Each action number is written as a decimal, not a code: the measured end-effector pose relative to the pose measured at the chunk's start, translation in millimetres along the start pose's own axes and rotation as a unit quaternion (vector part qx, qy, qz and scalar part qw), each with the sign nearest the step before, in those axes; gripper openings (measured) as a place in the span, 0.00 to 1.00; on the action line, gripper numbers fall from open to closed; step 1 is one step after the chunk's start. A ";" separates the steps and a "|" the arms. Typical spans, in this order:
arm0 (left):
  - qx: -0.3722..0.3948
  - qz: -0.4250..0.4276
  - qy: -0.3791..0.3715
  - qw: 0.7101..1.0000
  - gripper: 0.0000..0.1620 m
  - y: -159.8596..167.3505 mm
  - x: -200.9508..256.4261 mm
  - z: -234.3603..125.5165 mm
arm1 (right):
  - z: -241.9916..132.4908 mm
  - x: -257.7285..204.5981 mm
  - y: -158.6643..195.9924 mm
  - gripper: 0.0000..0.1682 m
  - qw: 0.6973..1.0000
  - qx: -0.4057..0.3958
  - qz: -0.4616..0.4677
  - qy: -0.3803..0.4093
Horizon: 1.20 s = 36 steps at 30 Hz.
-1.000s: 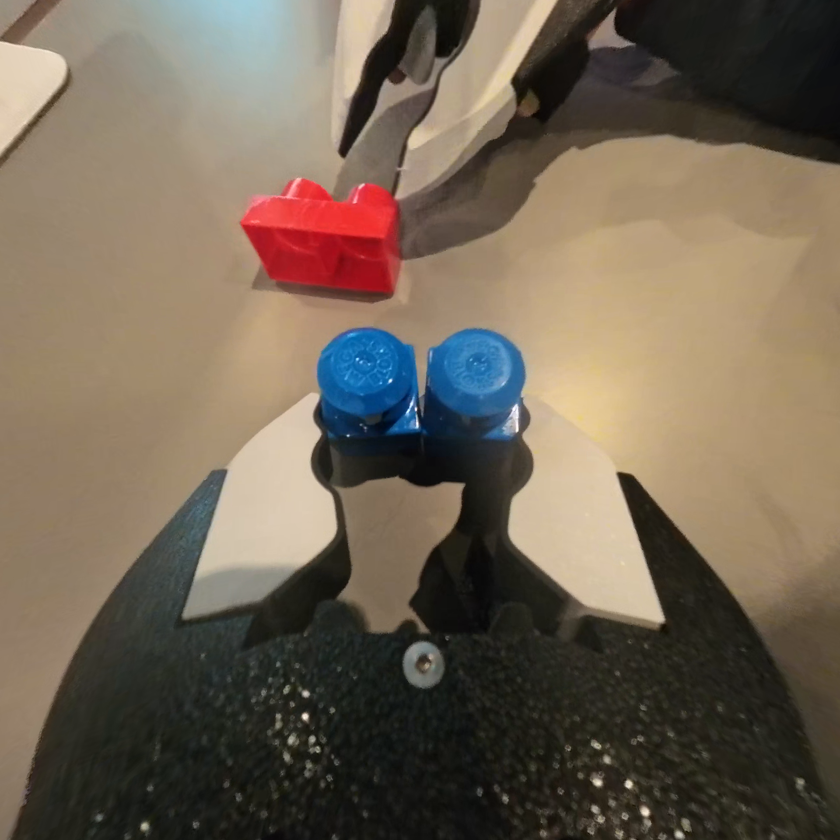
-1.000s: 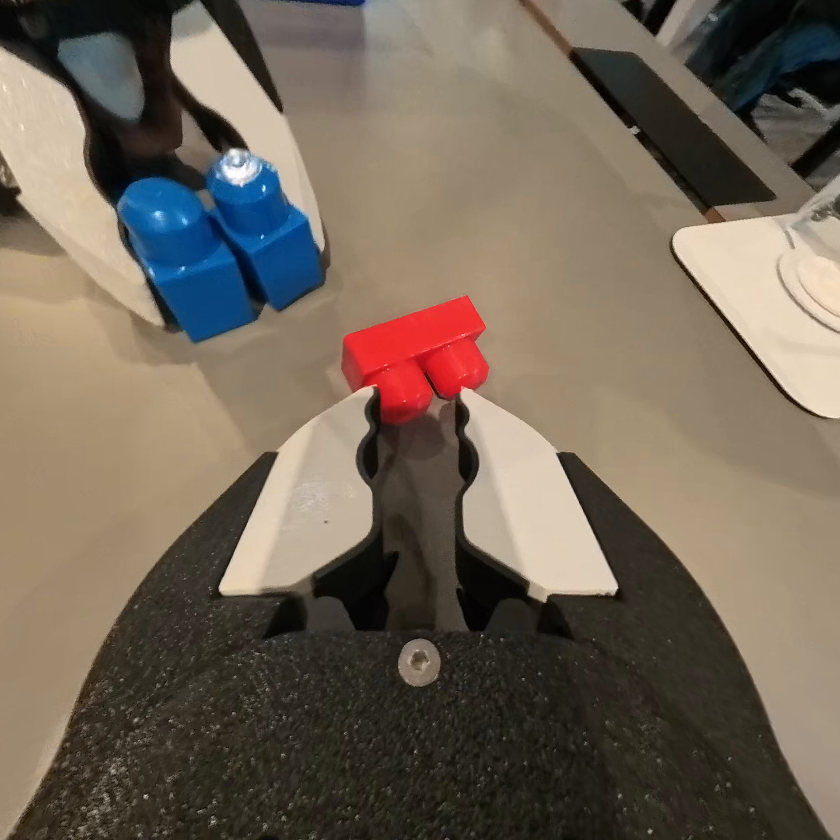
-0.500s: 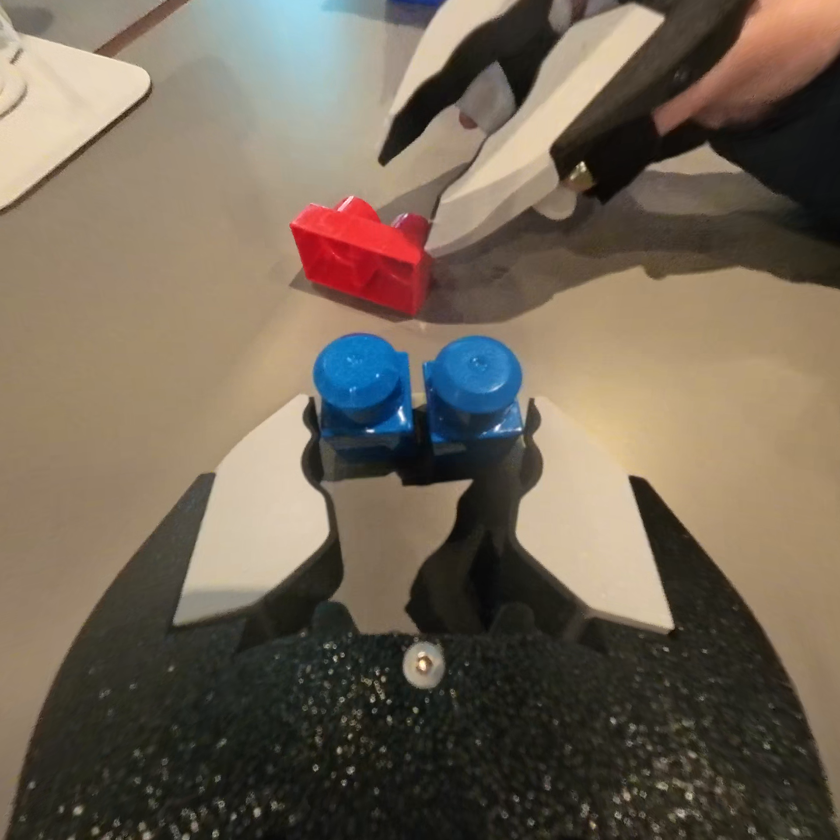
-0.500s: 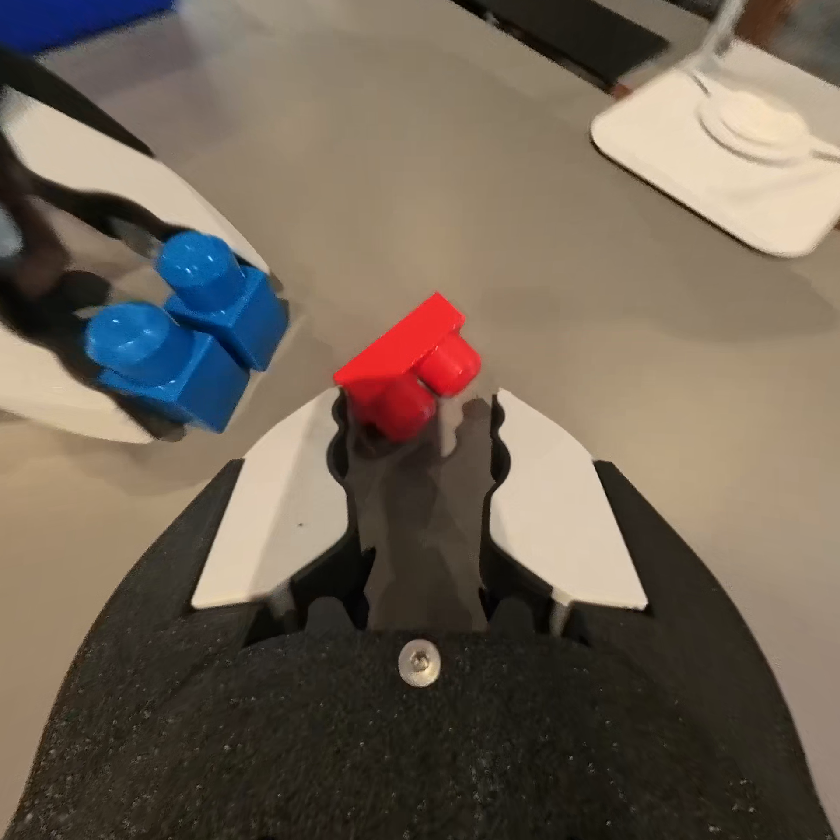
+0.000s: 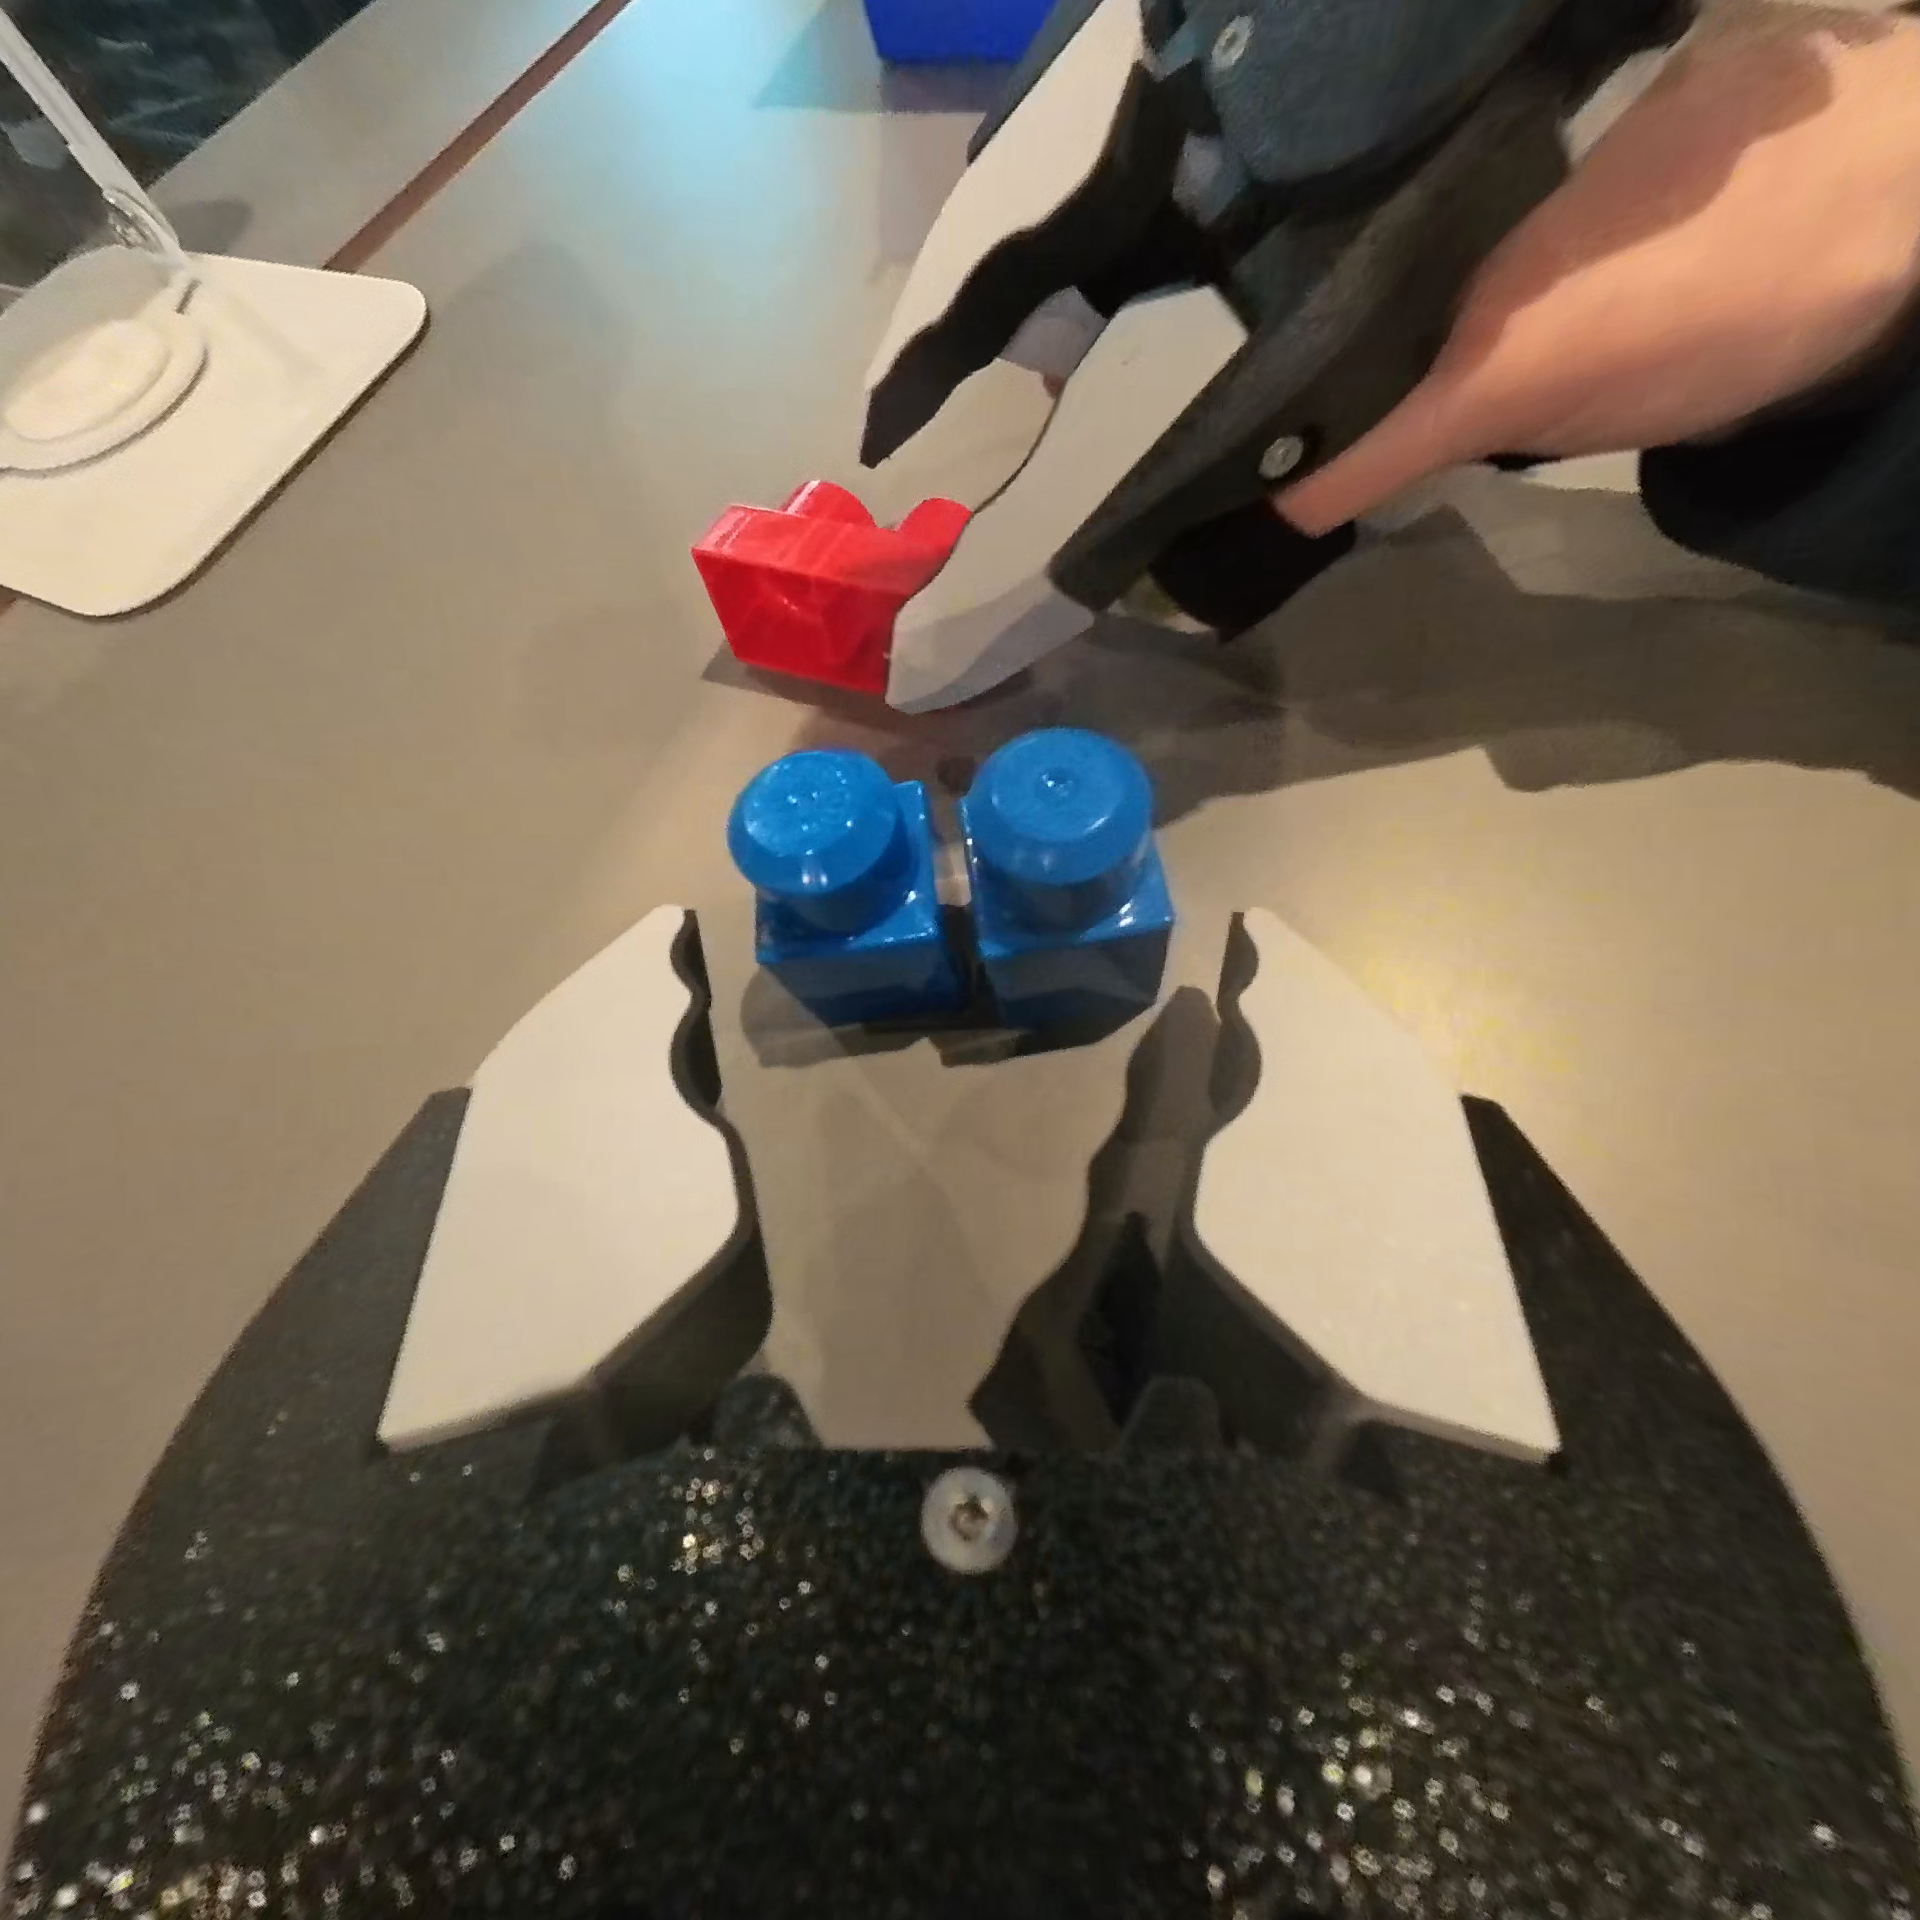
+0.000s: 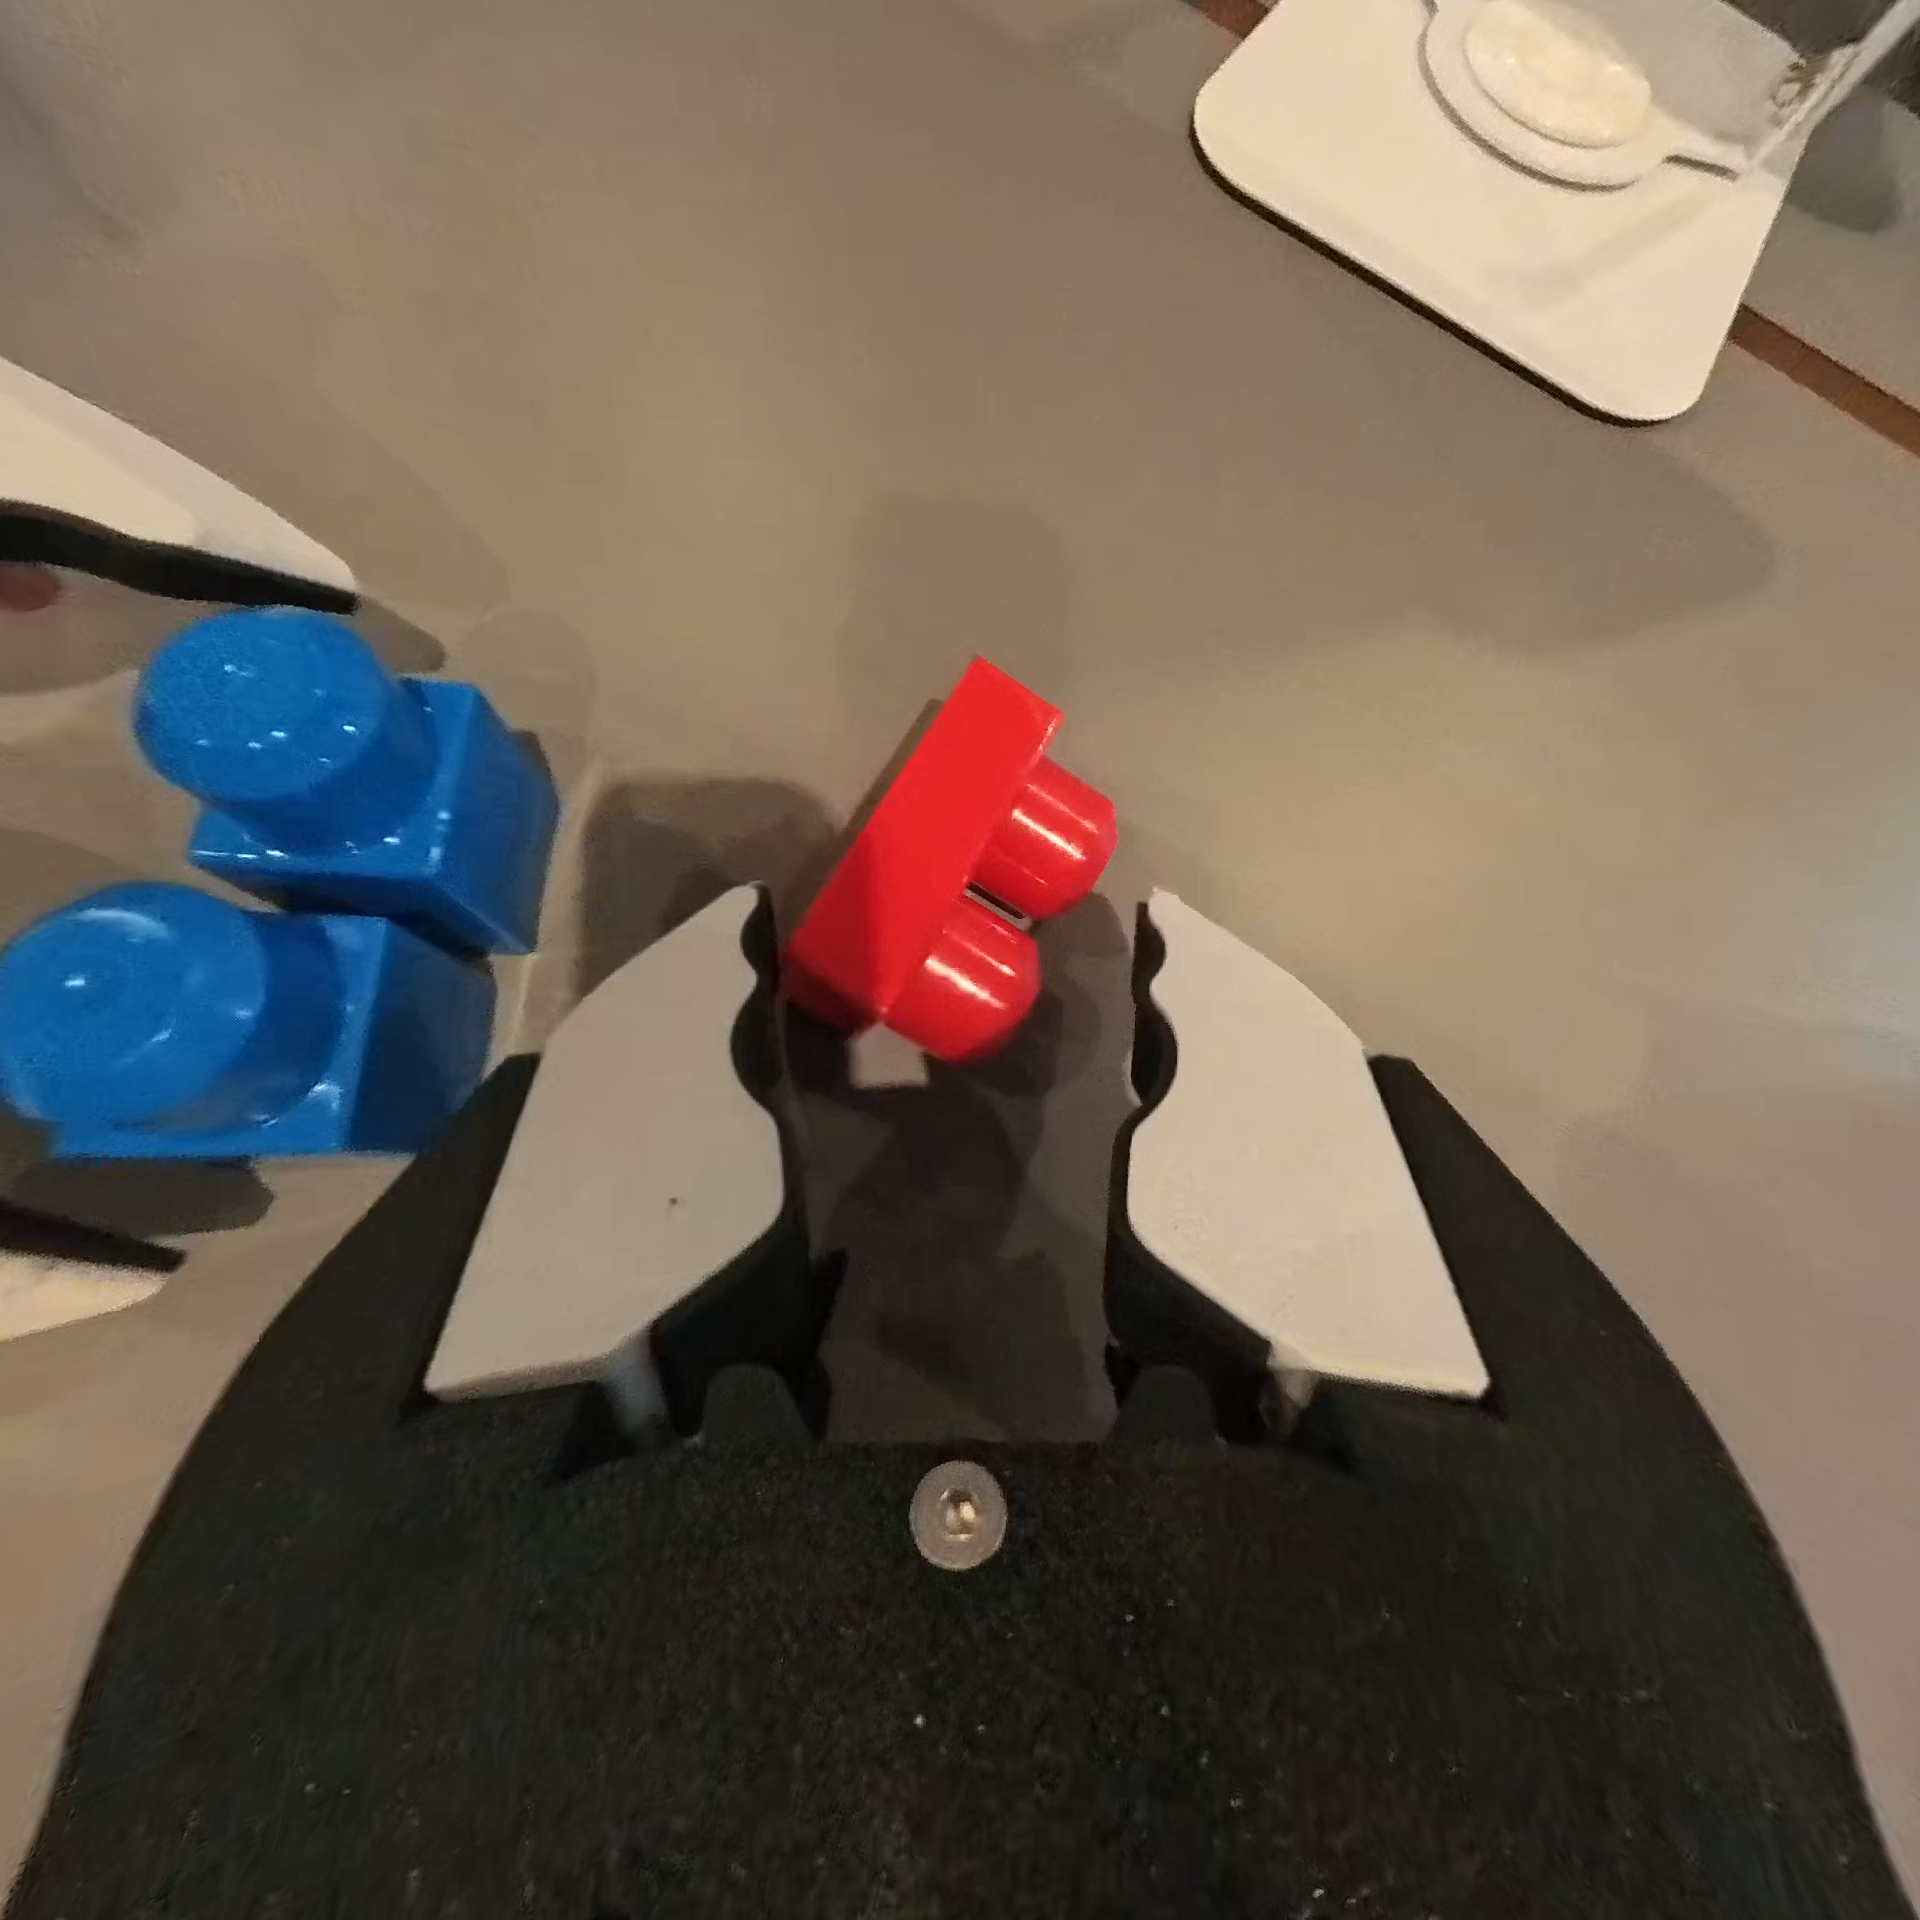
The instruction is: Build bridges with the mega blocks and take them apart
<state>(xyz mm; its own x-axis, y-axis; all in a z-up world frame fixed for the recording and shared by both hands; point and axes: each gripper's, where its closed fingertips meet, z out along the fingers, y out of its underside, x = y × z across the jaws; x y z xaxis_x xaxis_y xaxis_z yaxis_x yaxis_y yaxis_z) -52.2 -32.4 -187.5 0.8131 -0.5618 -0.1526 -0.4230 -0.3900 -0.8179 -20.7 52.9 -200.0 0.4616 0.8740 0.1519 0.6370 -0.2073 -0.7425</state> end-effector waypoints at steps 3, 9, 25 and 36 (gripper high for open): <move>0.006 -0.001 -0.003 1.000 0.58 -0.6 -1.2 0.3 | 2.1 6.6 5.2 0.28 1.000 -0.017 -0.020 0.015; 0.035 -0.031 -0.015 0.999 0.58 -5.6 -13.4 -6.4 | -1.8 28.3 1.4 0.28 0.998 0.018 -0.049 0.021; 0.210 -0.101 -0.031 0.972 0.54 -45.7 -45.4 -56.7 | -59.4 23.0 -60.4 0.27 0.824 0.333 -0.441 0.125; 0.247 -0.133 0.090 0.956 0.49 -106.5 0.5 -37.7 | -112.5 -19.6 -68.5 0.28 0.731 0.459 -0.494 0.105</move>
<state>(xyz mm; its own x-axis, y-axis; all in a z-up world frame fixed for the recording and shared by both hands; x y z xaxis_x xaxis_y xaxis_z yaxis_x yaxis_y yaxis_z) -21.8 -18.7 -79.6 0.7649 -0.6246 0.1577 0.0646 -0.1691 -0.9835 -4.0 0.5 -78.7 0.2030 0.2916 0.9348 0.0866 0.9456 -0.3137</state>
